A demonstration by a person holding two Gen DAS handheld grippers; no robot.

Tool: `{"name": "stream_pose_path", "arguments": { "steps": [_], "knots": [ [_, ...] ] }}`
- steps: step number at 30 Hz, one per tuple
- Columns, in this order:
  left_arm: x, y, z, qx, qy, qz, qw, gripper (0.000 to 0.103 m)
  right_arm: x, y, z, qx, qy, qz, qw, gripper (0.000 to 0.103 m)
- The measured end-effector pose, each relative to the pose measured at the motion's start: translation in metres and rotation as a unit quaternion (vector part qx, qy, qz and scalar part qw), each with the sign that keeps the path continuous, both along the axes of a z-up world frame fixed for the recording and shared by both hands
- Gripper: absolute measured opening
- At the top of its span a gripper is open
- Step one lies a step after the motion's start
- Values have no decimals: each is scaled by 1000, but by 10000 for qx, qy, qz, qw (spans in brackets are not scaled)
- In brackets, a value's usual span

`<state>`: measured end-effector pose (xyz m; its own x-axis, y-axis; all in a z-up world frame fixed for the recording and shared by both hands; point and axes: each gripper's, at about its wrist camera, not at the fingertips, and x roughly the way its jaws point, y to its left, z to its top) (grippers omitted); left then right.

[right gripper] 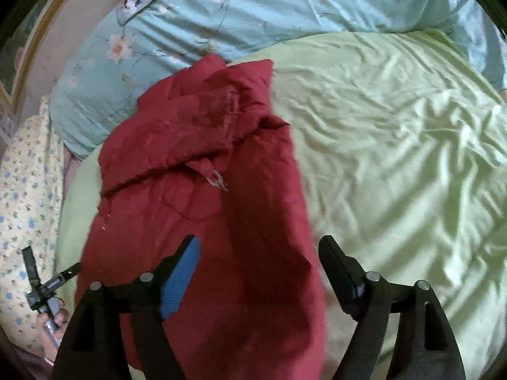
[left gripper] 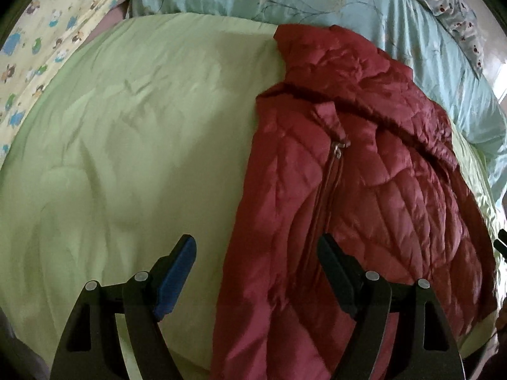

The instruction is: Fold large clothes

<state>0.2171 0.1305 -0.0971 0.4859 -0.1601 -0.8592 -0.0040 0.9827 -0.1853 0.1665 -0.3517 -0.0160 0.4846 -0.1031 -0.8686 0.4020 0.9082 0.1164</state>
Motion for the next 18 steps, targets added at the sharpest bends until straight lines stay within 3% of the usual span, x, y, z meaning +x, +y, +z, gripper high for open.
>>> {"name": "stream_pose_path", "arguments": {
  "steps": [6, 14, 15, 17, 18],
  "knots": [
    [-17, 6, 1, -53, 37, -95, 9999, 81, -21, 7, -14, -199, 341, 62, 9992, 81],
    [-24, 1, -13, -166, 209, -350, 9990, 81, -52, 7, -35, 391, 577, 121, 9975, 81],
    [-26, 2, -15, -222, 238, -374, 9988, 81, -55, 10, -37, 430, 611, 175, 9971, 79],
    [-27, 2, -18, -304, 282, -409, 9983, 81, -61, 14, -38, 448, 669, 299, 9963, 64],
    [-29, 3, -18, -331, 301, -417, 9981, 81, -65, 14, -38, 447, 679, 338, 9961, 49]
  ]
}}
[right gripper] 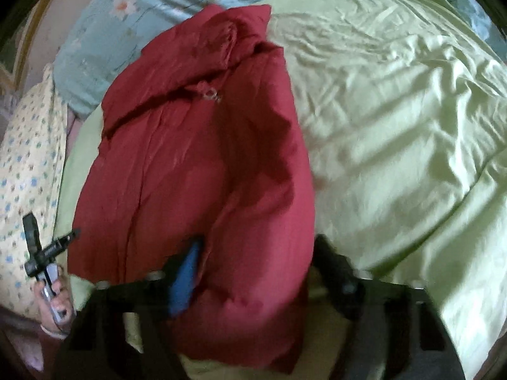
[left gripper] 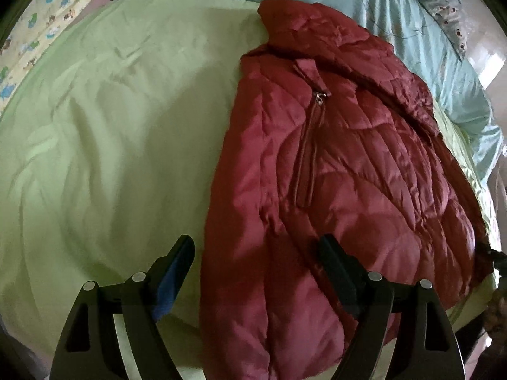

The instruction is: Fold large clothes

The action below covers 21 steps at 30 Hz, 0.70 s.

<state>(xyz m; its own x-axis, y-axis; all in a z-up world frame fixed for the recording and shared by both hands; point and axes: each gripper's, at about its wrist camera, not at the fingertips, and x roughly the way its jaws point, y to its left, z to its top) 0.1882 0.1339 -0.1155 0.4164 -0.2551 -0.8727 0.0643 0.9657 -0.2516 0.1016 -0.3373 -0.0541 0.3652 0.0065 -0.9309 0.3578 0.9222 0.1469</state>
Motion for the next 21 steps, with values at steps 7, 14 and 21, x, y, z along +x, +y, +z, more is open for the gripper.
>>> {"name": "stream_pose_path", "arguments": {
  "steps": [7, 14, 21],
  "knots": [
    [-9, 5, -2, -100, 67, -10, 9999, 81, -18, 0, 11, 231, -209, 206, 9993, 28],
    [-18, 0, -8, -211, 132, -142, 9996, 81, -17, -1, 10, 313, -236, 202, 9990, 32],
    [-23, -7, -16, -372, 190, -363, 9985, 77, -12, 7, 4, 271, -92, 284, 9992, 53]
  ]
}}
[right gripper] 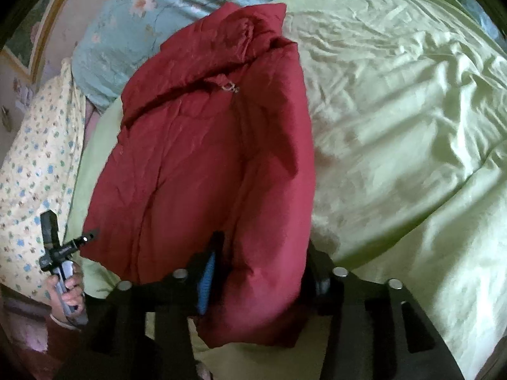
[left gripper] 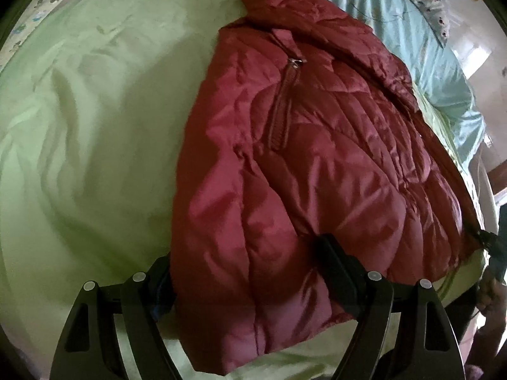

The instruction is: Fold large clothes

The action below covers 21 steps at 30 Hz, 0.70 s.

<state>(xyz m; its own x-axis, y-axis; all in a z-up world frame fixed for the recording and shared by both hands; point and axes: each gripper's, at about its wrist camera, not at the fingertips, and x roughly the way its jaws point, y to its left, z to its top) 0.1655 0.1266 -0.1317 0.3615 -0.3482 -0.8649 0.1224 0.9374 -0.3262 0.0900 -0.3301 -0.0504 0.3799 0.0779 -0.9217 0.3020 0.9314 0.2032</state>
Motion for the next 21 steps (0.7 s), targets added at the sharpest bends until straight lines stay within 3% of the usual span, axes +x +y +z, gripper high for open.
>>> {"name": "stream_pose_path", "arguments": {
  "steps": [2, 5, 8, 12, 21],
  "knots": [
    [-1, 0, 0, -74, -26, -48, 10000, 67, 1, 2, -2, -28, 42, 33, 10000, 55],
    [-5, -1, 1, -182, -129, -127, 9997, 35, 1, 1, -3, 3, 26, 50, 10000, 56],
    [-10, -2, 6, -189, -303, -188, 9992, 23, -2, 0, -1, 24, -57, 45, 10000, 42],
    [-20, 0, 17, -210, -501, -262, 9982, 18, -7, -3, 3, 234, -250, -1, 9994, 31],
    [-37, 14, 58, -469, -863, -430, 9942, 16, -16, 1, 25, 656, -605, 163, 9959, 27]
  ]
}}
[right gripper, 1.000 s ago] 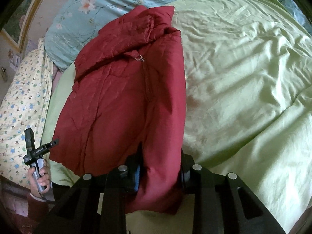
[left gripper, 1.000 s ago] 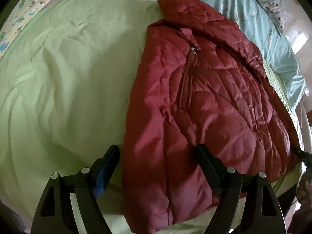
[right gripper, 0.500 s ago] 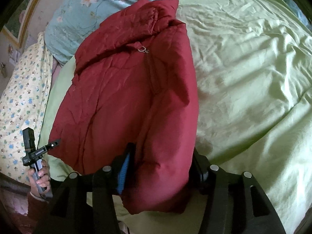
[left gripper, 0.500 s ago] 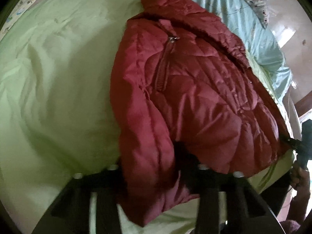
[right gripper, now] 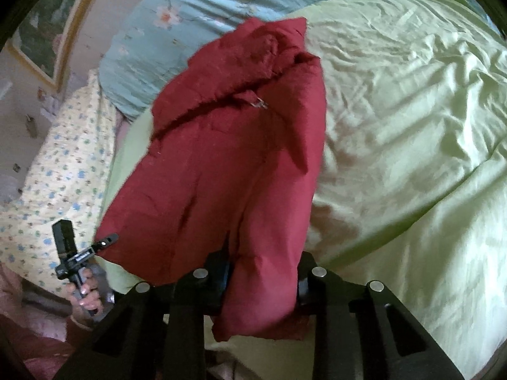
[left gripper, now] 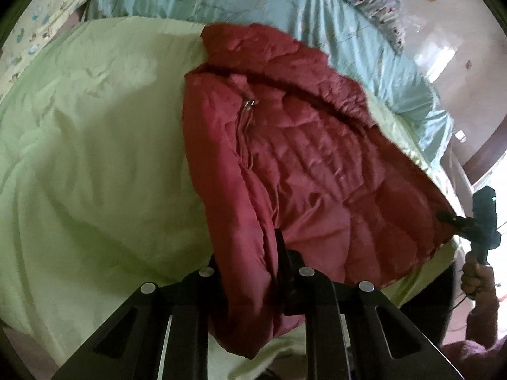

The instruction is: Fold large clothes

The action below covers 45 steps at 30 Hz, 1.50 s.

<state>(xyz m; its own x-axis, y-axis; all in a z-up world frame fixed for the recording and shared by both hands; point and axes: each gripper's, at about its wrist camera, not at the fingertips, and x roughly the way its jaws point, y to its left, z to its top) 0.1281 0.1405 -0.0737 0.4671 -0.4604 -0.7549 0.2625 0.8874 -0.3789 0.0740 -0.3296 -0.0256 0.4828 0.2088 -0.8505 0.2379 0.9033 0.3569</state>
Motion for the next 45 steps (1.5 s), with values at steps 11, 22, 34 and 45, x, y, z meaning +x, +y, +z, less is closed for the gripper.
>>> {"name": "stream_pose_path", "arguments": {
  "steps": [11, 22, 34, 45],
  "knots": [
    [18, 15, 64, -391, -838, 62, 9957, 16, 26, -5, 49, 593, -1081, 86, 9923, 24],
    [89, 5, 90, -619, -1185, 415, 9901, 17, 96, -25, 89, 447, -1777, -137, 9830, 24],
    [210, -40, 82, -314, -1142, 783, 9899, 19, 192, -50, 85, 266, -1998, -493, 9782, 25],
    [347, -77, 36, -204, -780, 1259, 9888, 19, 275, -98, 44, 567, -1924, -1325, 9707, 27]
  ]
}}
